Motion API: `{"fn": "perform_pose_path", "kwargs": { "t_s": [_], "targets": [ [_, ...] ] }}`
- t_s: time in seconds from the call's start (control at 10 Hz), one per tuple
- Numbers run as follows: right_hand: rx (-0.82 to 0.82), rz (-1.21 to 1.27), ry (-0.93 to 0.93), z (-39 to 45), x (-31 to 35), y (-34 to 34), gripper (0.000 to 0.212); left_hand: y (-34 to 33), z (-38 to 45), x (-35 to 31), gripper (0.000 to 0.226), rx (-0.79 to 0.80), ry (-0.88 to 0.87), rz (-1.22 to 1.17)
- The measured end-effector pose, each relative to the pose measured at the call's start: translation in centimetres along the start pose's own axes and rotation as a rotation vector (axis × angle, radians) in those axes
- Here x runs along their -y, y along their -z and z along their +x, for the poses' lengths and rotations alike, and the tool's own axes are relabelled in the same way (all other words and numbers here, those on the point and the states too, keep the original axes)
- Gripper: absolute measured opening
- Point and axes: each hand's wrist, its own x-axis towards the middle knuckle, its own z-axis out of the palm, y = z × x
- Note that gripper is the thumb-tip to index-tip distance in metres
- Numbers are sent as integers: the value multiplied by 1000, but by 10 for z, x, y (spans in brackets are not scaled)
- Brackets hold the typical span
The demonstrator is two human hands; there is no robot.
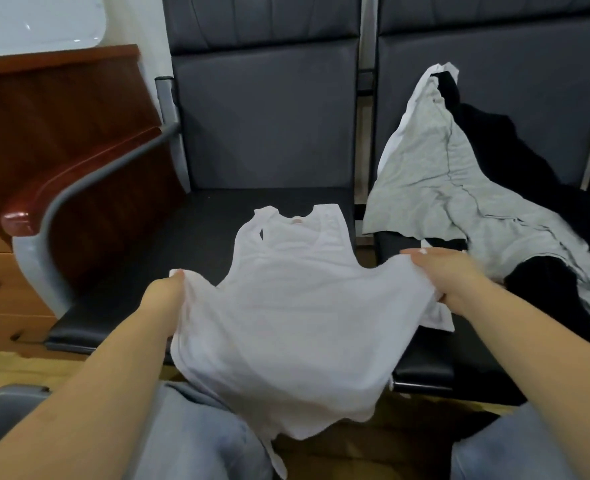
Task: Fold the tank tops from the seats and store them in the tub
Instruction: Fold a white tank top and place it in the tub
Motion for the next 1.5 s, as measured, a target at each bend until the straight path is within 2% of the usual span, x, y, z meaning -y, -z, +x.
{"fn": "perform_pose_path", "kwargs": {
  "t_s": [0.1,0.2,0.3,0.4,0.5,0.6,0.7,0.8,0.9,1.0,1.1,1.2,1.3,1.4,1.5],
  "targets": [
    [98,23,17,-6,-7,-18,26,-20,-23,-15,38,133,65,-36],
    [195,28,34,-13,-16,-36,23,-40,-35,-19,36,195,101,1],
    [191,54,38,-11,-19,-46,28,-69,-50,-23,29,361,65,-57],
    [158,38,5,-5,-18,-49,30,-99,-65,-25,34,479,37,-66],
    [153,55,-133,5,-11,-49,27,-128,-69,-24,42,562,31,-25],
    [234,123,-247,6,-10,-44,9,-147,-74,-23,48,625,6,23],
    [261,196,-296,11,-12,-40,21,-157,-77,-22,47,679,-57,36],
    [274,233,-310,16,-12,-39,23,-158,-77,-20,46,743,-58,53],
    [296,138,-252,21,-13,-41,49,-153,-85,-21,37,868,-41,-6],
    [287,-243,-69,16,0,-33,70,-145,-99,-27,35,1032,-16,-32],
    [315,-435,-24,12,10,-18,86,-138,-114,-32,33,1145,40,-2],
    [351,-450,-86,7,8,-14,81,-134,-127,-33,28,1164,71,62],
    [425,-325,-155,-1,6,-17,49,-129,-129,-31,25,1113,-6,127],
    [454,-54,-238,-5,4,-20,41,-120,-124,-31,29,1069,-18,91],
    [392,260,-287,-3,4,-20,38,-111,-117,-31,35,999,-23,27]
  ]
}}
